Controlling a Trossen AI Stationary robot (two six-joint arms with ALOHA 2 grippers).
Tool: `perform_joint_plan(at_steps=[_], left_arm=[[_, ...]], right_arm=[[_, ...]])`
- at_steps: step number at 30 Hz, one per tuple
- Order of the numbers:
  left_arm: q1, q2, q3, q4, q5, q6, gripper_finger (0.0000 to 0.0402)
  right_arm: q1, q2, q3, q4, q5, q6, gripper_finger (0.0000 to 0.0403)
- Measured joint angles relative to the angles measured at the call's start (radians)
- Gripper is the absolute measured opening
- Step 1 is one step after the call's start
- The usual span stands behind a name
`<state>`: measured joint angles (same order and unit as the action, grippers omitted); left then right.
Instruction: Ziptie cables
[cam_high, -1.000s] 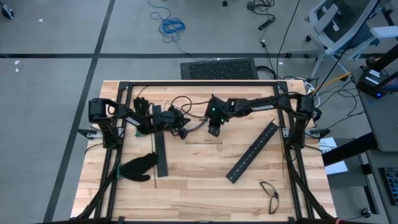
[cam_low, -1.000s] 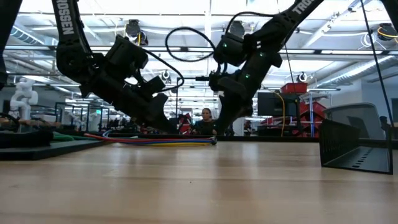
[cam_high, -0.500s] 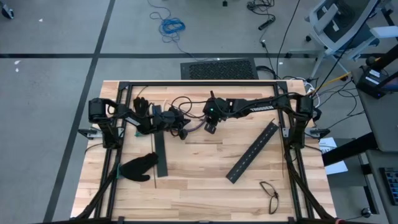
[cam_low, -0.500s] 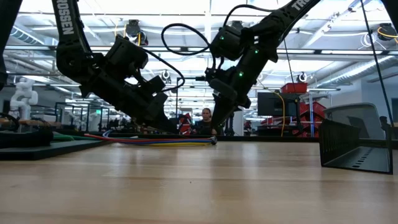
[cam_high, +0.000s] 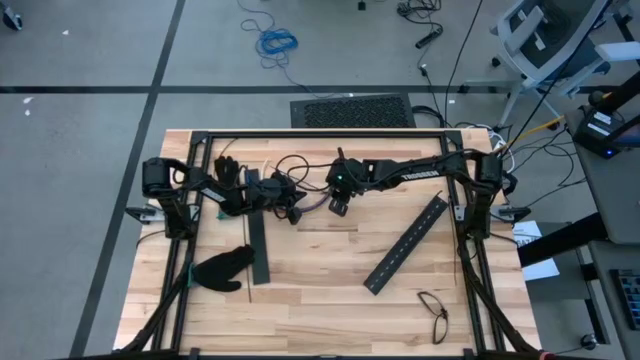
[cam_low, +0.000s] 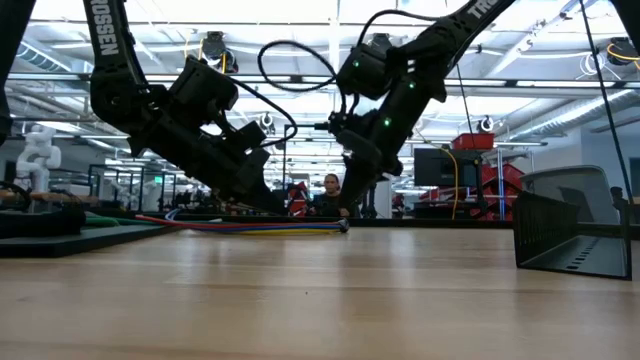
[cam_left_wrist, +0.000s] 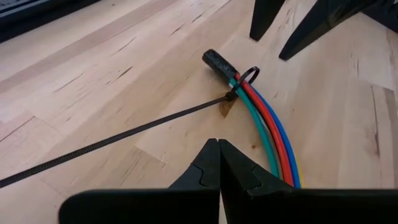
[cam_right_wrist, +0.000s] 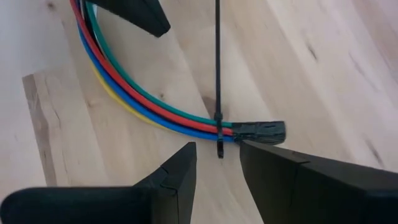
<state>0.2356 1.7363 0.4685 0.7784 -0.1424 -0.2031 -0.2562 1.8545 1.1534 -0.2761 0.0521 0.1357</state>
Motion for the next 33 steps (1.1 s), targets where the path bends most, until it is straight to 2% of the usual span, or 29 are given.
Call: perform_joint_plan(at_steps=[5, 15, 26, 33], left_arm=[[0.0, 0.0, 0.0, -0.001, 0.0, -0.001, 0.0], [0.0, 0.0, 0.0, -0.001, -0.01, -0.001, 0.0], [0.0, 0.0, 0.0, -0.001, -0.018, -0.001, 0.0], [0.0, 0.0, 0.0, -0.001, -0.019, -0.001, 0.0]], right_arm=[[0.0, 0.055, -0.001, 0.009, -0.005, -0.008, 0.012], [0.0, 0.051, 0.01, 0.022, 0.001, -0.011, 0.0119], [-0.013, 0.051, 0.024, 0.027, 0.001, -0.028, 0.0054], [-0.013, 0.052, 0.024, 0.028, -0.006, -0.029, 0.0061]])
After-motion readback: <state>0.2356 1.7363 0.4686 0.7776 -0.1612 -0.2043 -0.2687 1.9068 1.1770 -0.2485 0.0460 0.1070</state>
